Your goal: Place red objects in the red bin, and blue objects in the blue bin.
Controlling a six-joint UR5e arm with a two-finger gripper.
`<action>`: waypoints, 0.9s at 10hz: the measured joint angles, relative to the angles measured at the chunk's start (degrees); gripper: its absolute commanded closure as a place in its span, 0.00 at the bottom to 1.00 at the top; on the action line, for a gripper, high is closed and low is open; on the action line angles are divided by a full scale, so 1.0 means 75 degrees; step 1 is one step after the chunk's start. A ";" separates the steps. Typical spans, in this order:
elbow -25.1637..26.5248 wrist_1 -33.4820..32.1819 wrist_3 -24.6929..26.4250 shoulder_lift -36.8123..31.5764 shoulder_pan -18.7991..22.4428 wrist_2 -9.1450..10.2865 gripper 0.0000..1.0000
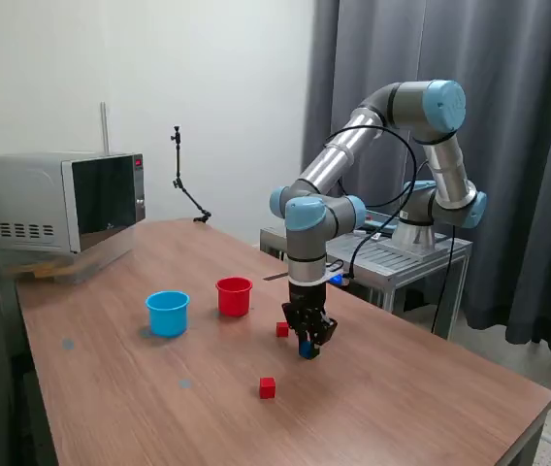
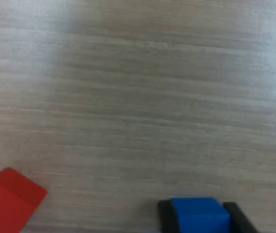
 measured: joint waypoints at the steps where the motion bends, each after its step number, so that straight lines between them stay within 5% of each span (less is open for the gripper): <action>1: -0.0001 0.0000 0.0000 -0.0001 0.0000 0.0000 1.00; 9: -0.0259 0.0013 0.0020 -0.0253 -0.0016 -0.0140 1.00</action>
